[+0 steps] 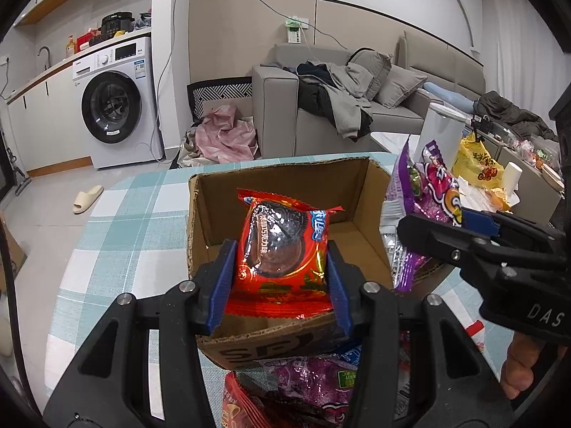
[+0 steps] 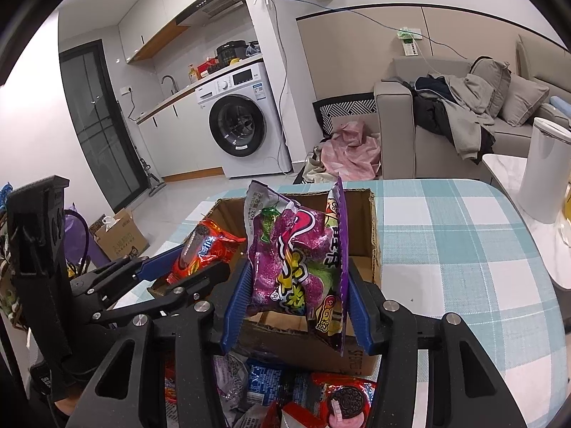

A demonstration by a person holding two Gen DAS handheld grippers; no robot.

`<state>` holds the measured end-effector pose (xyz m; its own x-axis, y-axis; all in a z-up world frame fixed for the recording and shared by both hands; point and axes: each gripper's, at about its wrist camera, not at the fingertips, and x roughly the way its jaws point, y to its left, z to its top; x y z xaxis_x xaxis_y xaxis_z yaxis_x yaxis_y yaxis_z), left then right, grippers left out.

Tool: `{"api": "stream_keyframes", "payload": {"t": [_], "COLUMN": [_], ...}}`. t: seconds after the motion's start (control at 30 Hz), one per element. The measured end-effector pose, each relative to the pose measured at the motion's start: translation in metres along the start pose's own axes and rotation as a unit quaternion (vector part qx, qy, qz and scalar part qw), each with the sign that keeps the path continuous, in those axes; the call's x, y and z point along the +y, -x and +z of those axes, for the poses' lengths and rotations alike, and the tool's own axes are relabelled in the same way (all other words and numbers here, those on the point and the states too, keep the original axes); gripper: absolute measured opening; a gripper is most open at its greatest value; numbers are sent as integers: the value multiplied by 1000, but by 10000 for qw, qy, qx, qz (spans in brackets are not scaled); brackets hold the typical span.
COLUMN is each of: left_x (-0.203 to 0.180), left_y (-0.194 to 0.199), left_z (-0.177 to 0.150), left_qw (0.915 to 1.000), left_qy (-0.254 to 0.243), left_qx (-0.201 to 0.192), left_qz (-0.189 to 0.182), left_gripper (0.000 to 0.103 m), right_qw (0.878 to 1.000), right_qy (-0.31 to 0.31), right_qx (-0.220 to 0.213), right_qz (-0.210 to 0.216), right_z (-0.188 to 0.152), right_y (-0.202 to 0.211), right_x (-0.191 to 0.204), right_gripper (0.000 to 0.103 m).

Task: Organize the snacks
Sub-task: 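Open the left gripper over the box while the right drops the purple bag, then move both open grippers back from the box to the snack pile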

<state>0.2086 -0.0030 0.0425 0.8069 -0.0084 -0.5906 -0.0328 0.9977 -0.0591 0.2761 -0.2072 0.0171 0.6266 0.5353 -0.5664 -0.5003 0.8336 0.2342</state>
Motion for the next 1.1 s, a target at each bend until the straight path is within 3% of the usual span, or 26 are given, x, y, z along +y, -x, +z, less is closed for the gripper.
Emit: {"api": "stream_keyframes", "payload": {"t": [0.13,0.2,0.27,0.4,0.5,0.57,0.67,0.73,1.1], "left_x": [3,5,7,11,13,14,13,12,15], "left_y": [-2,0,2,15,26,34,47,57,106], "left_z": [0,1,2,1,0,-2,-8,-13,-37], "left_qw": [10000,9999,9998,9996,9994,9994,9995,9994,9992], "left_qy": [84,119,153,140,153,162,112,83,122], "left_qx": [15,-23,-33,-206,-286,-276,-280,-320,-374], "left_qz": [-43,-77,-137,-105,-113,-136,-97,-44,53], "left_gripper": [45,46,48,82,85,88,94,102,102], "right_qw": [10000,10000,9999,9997,9997,9997,9995,9996,9995], "right_qy": [11,34,37,143,129,156,197,202,293], "right_qx": [-32,-78,-140,-211,-228,-205,-234,-204,-116], "right_qz": [70,52,61,3,2,48,57,49,-52], "right_z": [0,-1,-1,1,2,1,-4,-8,-31], "right_y": [1,4,8,17,22,28,38,44,73], "right_x": [-2,-4,-5,-6,-6,-6,-5,-5,-2], "right_gripper": [56,65,68,74,84,98,103,103,103]}}
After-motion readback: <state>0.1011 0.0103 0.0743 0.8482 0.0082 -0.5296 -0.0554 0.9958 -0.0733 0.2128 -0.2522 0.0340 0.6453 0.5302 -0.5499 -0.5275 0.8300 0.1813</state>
